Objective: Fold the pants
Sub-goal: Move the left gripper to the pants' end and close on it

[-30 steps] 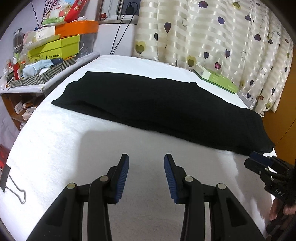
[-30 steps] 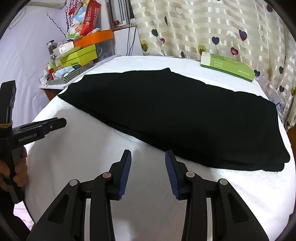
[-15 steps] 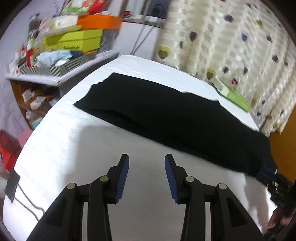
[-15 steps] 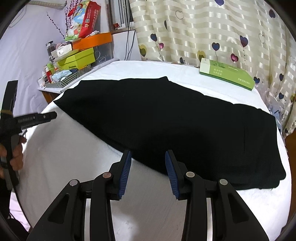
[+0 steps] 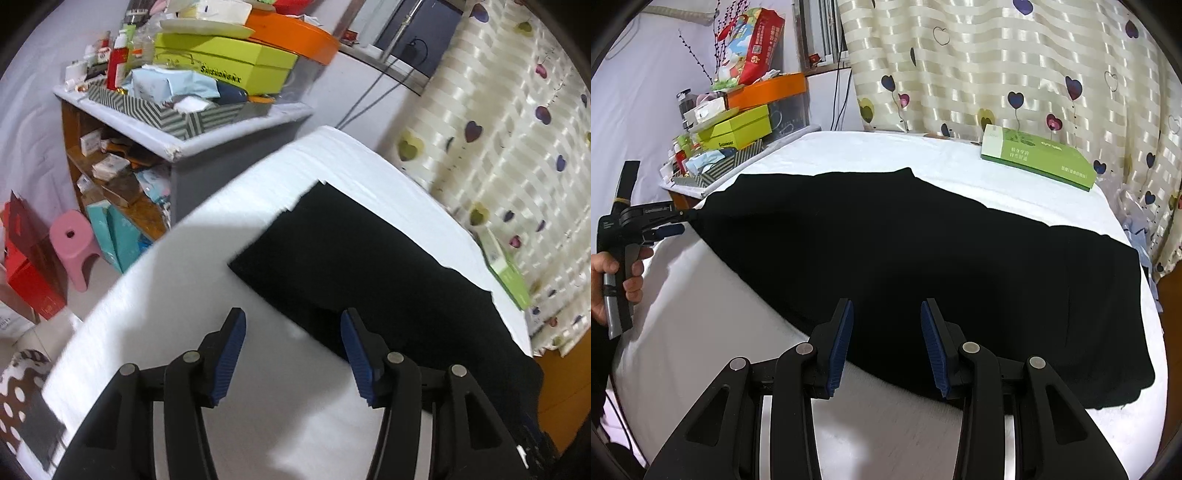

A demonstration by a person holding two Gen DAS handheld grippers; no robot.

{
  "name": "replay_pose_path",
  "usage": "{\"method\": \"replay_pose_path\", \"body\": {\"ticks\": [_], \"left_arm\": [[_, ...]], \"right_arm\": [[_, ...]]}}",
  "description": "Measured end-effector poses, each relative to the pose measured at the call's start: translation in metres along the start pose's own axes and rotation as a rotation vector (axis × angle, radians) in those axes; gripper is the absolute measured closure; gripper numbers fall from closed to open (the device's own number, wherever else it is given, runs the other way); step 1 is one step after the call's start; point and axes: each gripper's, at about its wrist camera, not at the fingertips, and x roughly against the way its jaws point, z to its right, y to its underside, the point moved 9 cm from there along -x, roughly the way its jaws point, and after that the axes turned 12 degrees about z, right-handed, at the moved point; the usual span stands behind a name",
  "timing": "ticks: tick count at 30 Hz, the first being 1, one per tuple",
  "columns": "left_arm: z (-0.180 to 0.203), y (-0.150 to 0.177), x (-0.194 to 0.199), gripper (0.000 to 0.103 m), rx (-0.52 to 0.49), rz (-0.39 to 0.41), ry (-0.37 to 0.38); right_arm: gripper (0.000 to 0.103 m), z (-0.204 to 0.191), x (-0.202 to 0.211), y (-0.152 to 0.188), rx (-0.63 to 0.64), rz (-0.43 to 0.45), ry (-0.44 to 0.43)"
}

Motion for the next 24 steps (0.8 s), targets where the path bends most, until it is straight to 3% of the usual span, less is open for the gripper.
{"method": "replay_pose_path", "body": {"ticks": [5,12,15,24], "left_arm": [[-0.002,-0.01,-0.01,0.047,-0.035,0.015,-0.042],[-0.014,-0.009,-0.001,0.046,0.126,0.022,0.063],[-0.015,-0.01,-0.003,0.046,0.149,0.029,0.067],[0.007,-0.006,-0.012,0.046,-0.136,0.034,-0.086]], "right_arm": [[0.063,0.0,0.0,-0.003,0.002,0.01,-0.004],[0.063,0.0,-0.007,0.001,0.003,-0.008,-0.01],[0.064,-0.003,-0.007,-0.001,0.009,-0.002,-0.014],[0.063,-0.001,-0.007,-0.002,0.027,-0.003,0.002]]}}
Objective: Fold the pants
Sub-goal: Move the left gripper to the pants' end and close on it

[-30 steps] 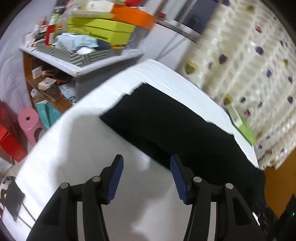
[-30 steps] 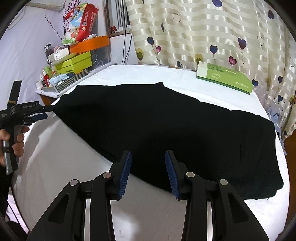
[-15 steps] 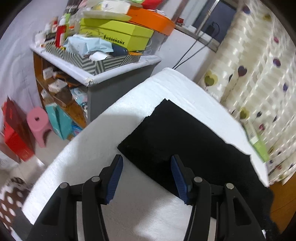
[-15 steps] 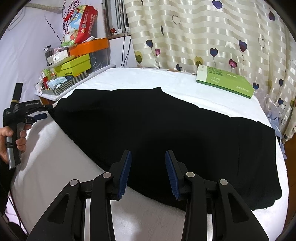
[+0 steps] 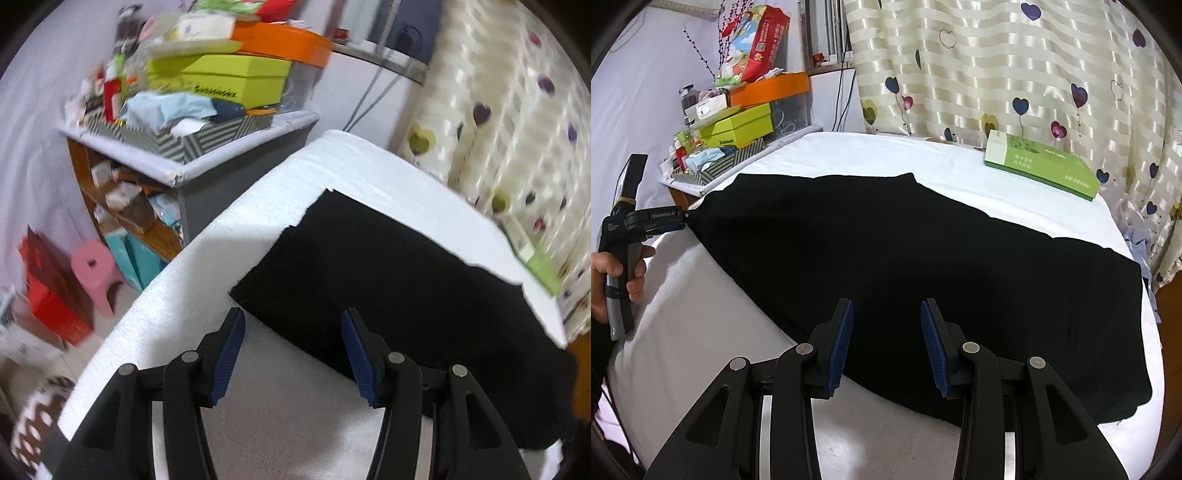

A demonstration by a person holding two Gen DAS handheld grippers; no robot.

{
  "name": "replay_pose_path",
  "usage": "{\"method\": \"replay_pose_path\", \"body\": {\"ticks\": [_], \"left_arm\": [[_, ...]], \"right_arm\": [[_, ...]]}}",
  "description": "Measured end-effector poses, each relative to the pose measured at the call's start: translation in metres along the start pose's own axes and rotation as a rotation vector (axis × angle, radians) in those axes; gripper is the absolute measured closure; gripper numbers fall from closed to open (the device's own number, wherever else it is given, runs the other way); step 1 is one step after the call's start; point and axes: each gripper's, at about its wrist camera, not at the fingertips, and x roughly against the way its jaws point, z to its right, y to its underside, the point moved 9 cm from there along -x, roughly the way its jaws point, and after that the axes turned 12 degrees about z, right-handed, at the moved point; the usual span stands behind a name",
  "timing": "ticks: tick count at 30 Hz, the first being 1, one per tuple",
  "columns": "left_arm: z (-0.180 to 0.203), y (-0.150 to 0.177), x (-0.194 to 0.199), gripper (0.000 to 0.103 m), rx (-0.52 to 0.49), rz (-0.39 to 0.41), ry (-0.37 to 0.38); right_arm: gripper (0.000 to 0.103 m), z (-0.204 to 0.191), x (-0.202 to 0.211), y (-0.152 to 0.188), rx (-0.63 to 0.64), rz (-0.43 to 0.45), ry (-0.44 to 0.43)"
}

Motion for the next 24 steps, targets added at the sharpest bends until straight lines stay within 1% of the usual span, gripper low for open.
{"method": "replay_pose_path", "body": {"ticks": [3,9,11,12,13,14,15,16,19,24], "left_arm": [[0.003,0.001,-0.002,0.046,-0.035,0.001,-0.008],[-0.002,-0.007,-0.012,0.046,0.005,0.006,0.003],[0.0,-0.007,-0.013,0.047,-0.001,0.004,-0.001],[0.001,-0.007,-0.014,0.055,-0.013,0.003,-0.016],[0.001,-0.007,-0.014,0.069,-0.032,0.003,-0.036],[0.001,-0.007,-0.014,0.075,-0.045,0.002,-0.044],[0.002,-0.008,-0.014,0.085,-0.046,0.002,-0.041],[0.002,-0.008,-0.014,0.092,-0.045,0.0,-0.034],[0.002,-0.011,-0.013,0.095,-0.022,-0.003,0.003],[0.009,-0.025,-0.001,0.096,0.041,0.023,0.101]], "right_arm": [[0.064,-0.002,0.0,0.0,0.0,-0.001,-0.004],[0.063,-0.002,0.0,0.0,-0.007,0.002,-0.003],[0.063,-0.001,0.0,0.0,-0.016,-0.001,0.0],[0.063,-0.001,0.0,0.0,-0.021,-0.002,0.0],[0.063,0.0,0.0,0.001,-0.024,-0.002,0.0],[0.063,0.001,0.0,0.001,-0.026,-0.001,0.002],[0.064,0.002,0.001,0.001,-0.028,0.0,0.004],[0.063,0.002,0.001,0.001,-0.03,0.001,0.005],[0.063,0.005,0.002,0.001,-0.04,0.001,0.007],[0.063,0.009,0.002,0.003,-0.06,0.002,0.011]]}}
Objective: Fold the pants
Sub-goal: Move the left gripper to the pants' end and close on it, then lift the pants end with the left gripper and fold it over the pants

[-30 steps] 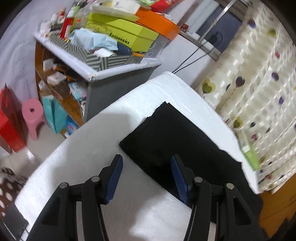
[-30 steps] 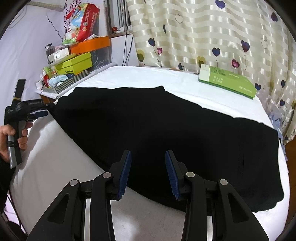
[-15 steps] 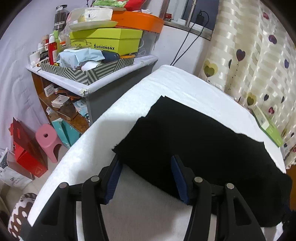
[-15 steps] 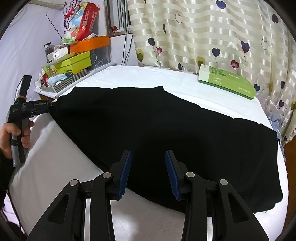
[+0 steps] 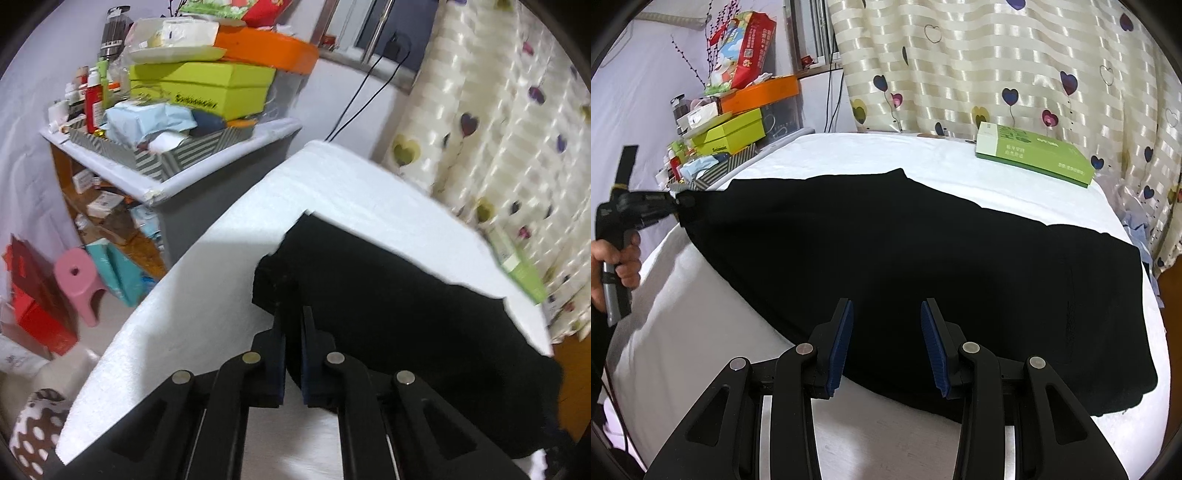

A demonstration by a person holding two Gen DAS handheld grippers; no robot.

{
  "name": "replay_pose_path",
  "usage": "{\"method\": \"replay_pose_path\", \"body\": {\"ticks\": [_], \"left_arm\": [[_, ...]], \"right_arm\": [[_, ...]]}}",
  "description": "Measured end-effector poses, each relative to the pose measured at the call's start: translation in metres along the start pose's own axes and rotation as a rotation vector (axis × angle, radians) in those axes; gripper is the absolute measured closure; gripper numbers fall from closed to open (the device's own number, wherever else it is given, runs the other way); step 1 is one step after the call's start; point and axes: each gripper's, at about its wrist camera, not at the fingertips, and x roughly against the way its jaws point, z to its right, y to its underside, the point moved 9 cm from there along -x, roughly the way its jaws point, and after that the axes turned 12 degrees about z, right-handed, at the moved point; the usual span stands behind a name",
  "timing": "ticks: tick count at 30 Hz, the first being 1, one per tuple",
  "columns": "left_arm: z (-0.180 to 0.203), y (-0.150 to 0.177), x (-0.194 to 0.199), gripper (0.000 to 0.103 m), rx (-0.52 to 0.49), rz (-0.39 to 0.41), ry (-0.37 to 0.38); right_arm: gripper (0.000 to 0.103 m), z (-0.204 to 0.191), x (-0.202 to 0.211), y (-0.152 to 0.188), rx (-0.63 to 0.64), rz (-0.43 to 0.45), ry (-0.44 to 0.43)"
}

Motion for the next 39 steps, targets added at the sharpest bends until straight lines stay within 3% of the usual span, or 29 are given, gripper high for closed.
{"method": "replay_pose_path", "body": {"ticks": [7,14,19,24,30,34,39], "left_arm": [[0.051,-0.029,0.025,0.096,-0.021,0.068,0.157],[0.142,-0.033,0.043,0.096,-0.118,0.078,0.343],[0.212,-0.01,0.054,0.096,-0.192,0.041,0.492],[0.262,0.054,0.053,0.096,-0.278,-0.087,0.622],[0.268,0.127,0.027,0.096,-0.369,-0.257,0.598],[0.261,0.126,0.039,0.095,-0.348,-0.269,0.64],[0.24,0.106,0.065,0.079,-0.322,-0.225,0.692]], "right_arm": [[0.063,0.009,0.003,0.002,-0.038,0.004,0.009],[0.063,0.021,0.011,0.003,-0.071,0.012,0.027],[0.064,0.034,0.018,0.005,-0.098,0.016,0.051],[0.064,0.044,0.021,0.009,-0.122,0.01,0.068],[0.064,0.044,0.02,0.007,-0.136,0.01,0.057],[0.064,0.038,0.017,0.003,-0.142,0.016,0.039],[0.063,0.028,0.01,-0.001,-0.152,0.016,0.0]]}}
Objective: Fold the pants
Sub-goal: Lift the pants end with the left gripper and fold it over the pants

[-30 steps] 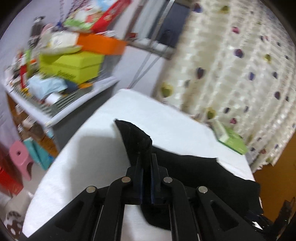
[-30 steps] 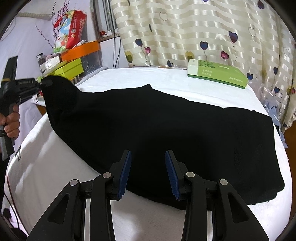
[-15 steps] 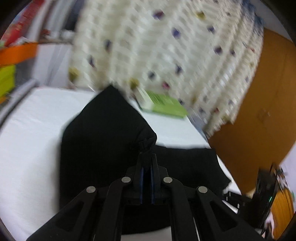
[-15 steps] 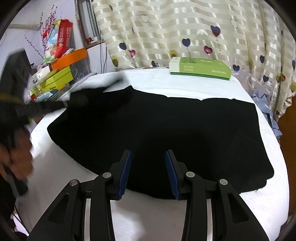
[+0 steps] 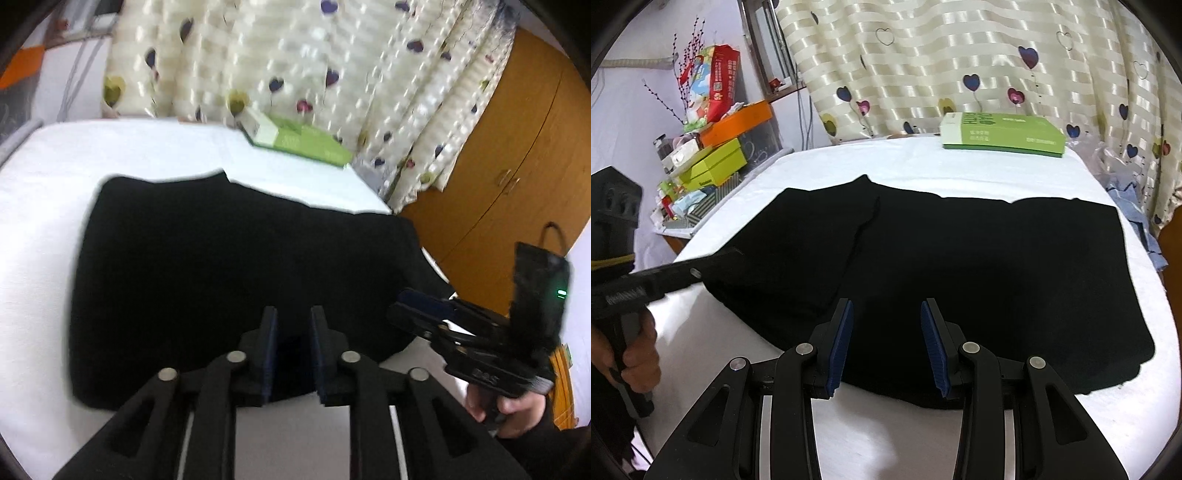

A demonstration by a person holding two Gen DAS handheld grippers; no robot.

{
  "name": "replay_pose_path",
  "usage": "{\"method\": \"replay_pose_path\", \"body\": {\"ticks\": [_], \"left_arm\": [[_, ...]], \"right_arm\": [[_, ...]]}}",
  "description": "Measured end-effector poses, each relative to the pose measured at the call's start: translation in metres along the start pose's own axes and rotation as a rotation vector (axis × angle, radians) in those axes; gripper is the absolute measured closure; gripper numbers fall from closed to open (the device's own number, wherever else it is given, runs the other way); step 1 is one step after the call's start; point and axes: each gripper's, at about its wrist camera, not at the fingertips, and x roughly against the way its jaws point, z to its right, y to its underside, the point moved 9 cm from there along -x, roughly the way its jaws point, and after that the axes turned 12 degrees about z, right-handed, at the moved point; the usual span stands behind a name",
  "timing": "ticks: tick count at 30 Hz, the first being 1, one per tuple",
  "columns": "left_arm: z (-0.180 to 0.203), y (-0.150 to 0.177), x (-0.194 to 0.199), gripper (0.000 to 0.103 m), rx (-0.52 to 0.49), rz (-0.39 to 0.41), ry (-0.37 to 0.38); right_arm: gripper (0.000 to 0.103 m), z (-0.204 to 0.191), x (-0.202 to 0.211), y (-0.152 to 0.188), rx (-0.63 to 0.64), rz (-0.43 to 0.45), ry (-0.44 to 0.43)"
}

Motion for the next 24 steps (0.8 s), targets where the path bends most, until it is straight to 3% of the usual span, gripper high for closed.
{"method": "replay_pose_path", "body": {"ticks": [3,6,11,15,21,22,24], "left_arm": [[-0.019,-0.014,0.023,0.067,0.031,0.077,-0.05],[-0.055,-0.023,0.037,0.065,0.03,0.131,-0.211],[-0.095,-0.015,0.036,0.065,0.052,0.09,-0.355],[-0.104,0.004,0.028,0.065,0.036,0.044,-0.404],[-0.11,0.009,0.027,0.065,0.073,0.042,-0.397],[-0.111,0.009,0.027,0.065,0.073,0.041,-0.399],[-0.111,0.01,0.028,0.065,0.077,0.045,-0.399]], "right_arm": [[0.063,-0.009,-0.009,-0.001,-0.002,-0.017,-0.032],[0.063,-0.02,-0.023,0.001,-0.007,-0.041,-0.065],[0.063,-0.03,-0.045,0.009,-0.052,-0.108,-0.116],[0.061,-0.034,-0.048,0.008,-0.067,-0.11,-0.123],[0.062,-0.044,-0.056,0.006,-0.116,-0.138,-0.141],[0.064,-0.047,-0.057,0.007,-0.11,-0.142,-0.146],[0.081,-0.054,-0.06,0.009,-0.091,-0.16,-0.147]]}}
